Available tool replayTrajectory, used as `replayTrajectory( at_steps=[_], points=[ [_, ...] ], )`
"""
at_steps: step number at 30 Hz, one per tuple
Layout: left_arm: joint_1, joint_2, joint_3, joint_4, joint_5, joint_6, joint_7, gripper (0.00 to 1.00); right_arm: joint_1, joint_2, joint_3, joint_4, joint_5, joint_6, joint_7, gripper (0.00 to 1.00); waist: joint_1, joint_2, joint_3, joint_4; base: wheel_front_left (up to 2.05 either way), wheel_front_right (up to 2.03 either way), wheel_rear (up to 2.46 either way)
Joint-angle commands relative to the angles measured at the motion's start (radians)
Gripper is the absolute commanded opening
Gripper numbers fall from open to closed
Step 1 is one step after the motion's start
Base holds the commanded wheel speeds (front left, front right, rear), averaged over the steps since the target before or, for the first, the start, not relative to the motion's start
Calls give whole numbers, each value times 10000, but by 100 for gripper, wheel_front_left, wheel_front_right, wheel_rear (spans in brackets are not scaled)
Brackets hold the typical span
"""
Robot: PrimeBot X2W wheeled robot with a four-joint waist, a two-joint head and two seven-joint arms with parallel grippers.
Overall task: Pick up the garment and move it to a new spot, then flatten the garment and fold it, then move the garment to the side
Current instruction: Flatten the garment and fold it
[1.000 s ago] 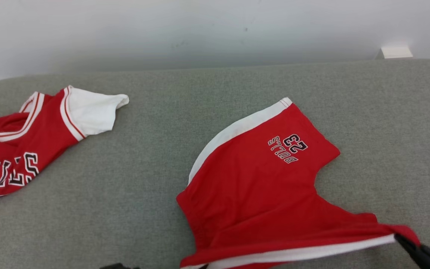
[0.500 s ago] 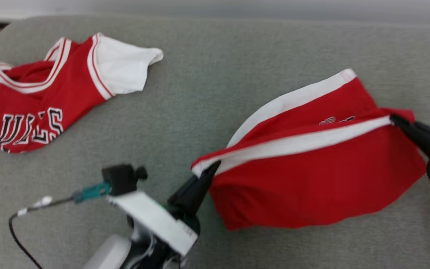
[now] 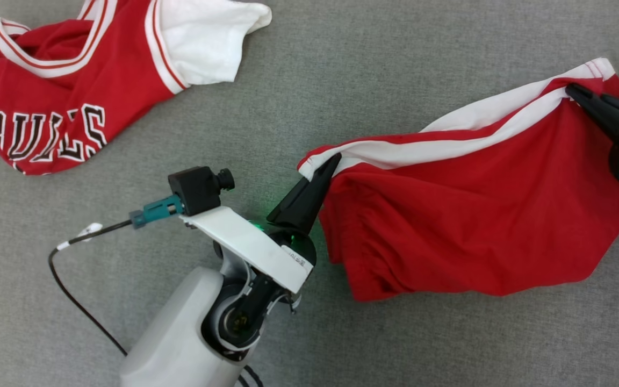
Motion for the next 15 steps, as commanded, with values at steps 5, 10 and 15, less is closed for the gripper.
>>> replayTrajectory(
  at_steps=[5, 10, 15],
  points=[
    [81, -29, 61, 535, -60, -119, -227, 0, -211, -52, -65, 154, -122, -23, -191, 13, -2, 0, 41, 99, 0, 0, 0],
    [324, -13, -57, 655, 2, -29, -229, 0, -112, -91, -164, 264, -242, -23, -443, 100, -2, 0, -32, 59, 0, 0, 0],
    [724, 104, -202, 719, 21, 140, -99, 23, 179, -125, -191, 373, -215, -23, -499, 100, -2, 0, -203, -33, 0, 0, 0]
  ],
)
